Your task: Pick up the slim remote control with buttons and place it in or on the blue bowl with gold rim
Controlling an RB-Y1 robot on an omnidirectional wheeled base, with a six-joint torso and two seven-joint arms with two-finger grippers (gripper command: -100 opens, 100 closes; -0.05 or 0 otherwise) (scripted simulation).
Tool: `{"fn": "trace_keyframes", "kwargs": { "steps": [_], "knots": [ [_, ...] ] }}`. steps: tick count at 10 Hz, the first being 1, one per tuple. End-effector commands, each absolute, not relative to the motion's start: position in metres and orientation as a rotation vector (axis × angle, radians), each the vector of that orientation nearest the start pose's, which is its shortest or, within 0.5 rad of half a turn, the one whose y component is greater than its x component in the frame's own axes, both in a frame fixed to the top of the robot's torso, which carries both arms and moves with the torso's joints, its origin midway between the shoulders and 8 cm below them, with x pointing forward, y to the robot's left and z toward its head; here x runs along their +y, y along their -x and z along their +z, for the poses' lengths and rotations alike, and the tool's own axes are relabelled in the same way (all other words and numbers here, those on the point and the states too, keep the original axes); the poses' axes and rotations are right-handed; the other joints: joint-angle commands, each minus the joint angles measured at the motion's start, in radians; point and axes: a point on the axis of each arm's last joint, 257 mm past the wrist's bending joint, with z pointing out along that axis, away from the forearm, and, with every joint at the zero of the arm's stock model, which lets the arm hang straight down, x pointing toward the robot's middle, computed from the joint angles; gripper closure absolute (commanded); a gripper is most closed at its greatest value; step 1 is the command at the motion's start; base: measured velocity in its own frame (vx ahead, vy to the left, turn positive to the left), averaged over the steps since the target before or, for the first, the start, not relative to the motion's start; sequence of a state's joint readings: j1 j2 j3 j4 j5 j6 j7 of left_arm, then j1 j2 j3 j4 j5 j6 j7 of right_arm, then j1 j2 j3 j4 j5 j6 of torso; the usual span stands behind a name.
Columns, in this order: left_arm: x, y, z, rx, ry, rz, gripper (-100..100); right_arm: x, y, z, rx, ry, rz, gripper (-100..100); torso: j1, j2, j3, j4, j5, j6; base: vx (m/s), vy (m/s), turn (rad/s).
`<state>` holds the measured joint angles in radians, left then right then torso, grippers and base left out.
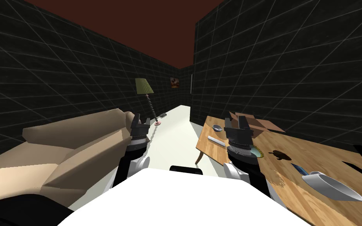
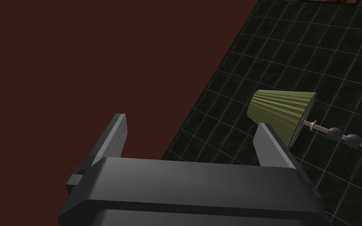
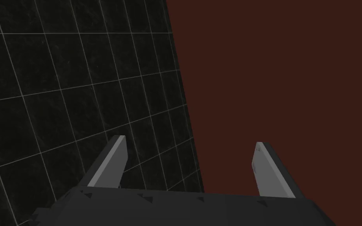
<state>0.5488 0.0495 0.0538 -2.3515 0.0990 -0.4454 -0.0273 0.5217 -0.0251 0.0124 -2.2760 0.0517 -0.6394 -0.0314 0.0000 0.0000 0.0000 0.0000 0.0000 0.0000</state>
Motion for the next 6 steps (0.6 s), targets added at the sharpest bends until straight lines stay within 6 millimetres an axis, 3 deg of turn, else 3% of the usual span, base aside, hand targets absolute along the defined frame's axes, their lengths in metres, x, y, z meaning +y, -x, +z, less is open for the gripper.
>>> {"fn": "trace_keyframes", "kwargs": {
  "steps": [1, 5, 6],
  "knots": [
    [0.305, -0.331, 0.033, 0.618, 0.685, -1.269, 0, -0.260, -0.325, 0.027, 0.628, -0.529, 1.328, -100, 0.000, 0.000, 0.000, 0.000, 0.000, 0.000, -0.011, -0.002, 0.049],
    [0.305, -0.331, 0.033, 0.618, 0.684, -1.269, 0, -0.255, -0.339, -0.043, 0.862, -0.570, 1.274, -100, -0.001, 0.003, 0.002, 0.001, 0.000, 0.000, -0.043, -0.007, 0.116],
    [0.305, -0.331, 0.033, 0.618, 0.684, -1.269, 0, -0.255, -0.340, -0.047, 0.869, -0.577, 1.271, -100, -0.001, 0.004, 0.002, 0.001, 0.000, 0.000, -0.042, -0.009, 0.048]
  ]
}}
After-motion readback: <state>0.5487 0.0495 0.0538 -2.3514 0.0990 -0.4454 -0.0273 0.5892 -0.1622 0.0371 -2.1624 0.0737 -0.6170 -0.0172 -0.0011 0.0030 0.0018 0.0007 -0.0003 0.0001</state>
